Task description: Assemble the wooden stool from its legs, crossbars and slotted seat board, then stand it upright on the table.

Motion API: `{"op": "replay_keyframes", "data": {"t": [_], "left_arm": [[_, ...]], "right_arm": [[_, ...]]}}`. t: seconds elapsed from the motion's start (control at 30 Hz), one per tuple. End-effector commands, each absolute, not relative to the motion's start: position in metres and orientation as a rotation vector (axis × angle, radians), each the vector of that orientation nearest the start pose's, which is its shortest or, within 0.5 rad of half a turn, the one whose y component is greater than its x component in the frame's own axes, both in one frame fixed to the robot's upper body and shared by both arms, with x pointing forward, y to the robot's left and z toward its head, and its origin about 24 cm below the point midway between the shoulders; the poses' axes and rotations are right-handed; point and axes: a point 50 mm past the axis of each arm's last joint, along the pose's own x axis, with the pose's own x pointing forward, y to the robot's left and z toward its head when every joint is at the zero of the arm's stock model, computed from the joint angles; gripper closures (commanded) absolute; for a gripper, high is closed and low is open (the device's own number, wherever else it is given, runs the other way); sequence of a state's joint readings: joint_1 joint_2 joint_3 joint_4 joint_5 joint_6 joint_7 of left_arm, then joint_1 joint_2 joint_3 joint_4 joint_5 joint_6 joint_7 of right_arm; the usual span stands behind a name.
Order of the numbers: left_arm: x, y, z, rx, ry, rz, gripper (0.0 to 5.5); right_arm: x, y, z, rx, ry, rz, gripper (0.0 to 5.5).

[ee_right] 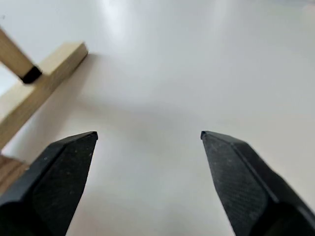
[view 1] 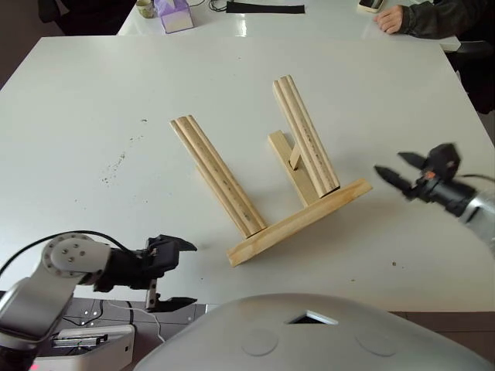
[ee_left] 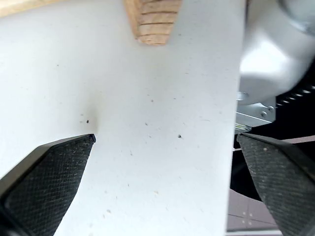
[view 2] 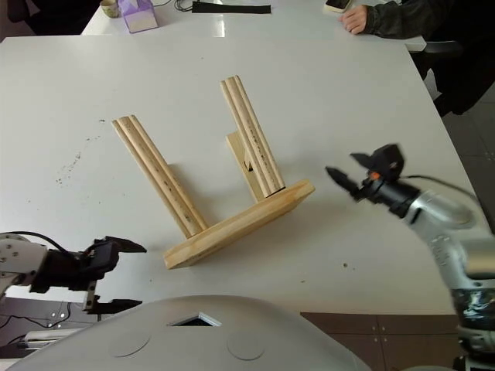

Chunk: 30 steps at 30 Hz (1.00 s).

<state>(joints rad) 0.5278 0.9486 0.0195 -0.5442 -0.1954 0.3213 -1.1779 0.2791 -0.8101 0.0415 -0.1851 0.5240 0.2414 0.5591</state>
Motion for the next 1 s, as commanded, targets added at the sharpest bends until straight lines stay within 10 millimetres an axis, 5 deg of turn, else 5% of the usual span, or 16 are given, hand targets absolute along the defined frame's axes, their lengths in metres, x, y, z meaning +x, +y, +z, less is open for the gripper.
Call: {"op": "replay_keyframes", "data": {"t": [0.03, 0.27, 0.5, 0.73, 1.0], "left_arm": [[0.126, 0.212, 0.05, 0.387, 0.753, -1.252, 0.14], [0.136, 0.199, 0.043, 0.305, 0.722, -1.154, 0.14], [0.154, 0.232, 0.036, 0.381, 0.73, -1.077, 0.14], [0.154, 0.254, 0.043, 0.461, 0.677, -1.175, 0.14], [0.17, 0.263, 0.049, 0.489, 0.556, -1.218, 1.19]], "right_arm": [[0.16, -0.211, 0.016, -0.21, 0.44, 0.791, 1.61], [0.143, -0.191, 0.019, -0.227, 0.401, 0.932, 1.61], [0.13, -0.194, 0.019, -0.256, 0.425, 0.936, 1.61], [0.126, -0.207, 0.021, -0.287, 0.421, 0.856, 1.61], [0.142, -0.209, 0.028, -0.314, 0.388, 0.865, 1.61]]}}
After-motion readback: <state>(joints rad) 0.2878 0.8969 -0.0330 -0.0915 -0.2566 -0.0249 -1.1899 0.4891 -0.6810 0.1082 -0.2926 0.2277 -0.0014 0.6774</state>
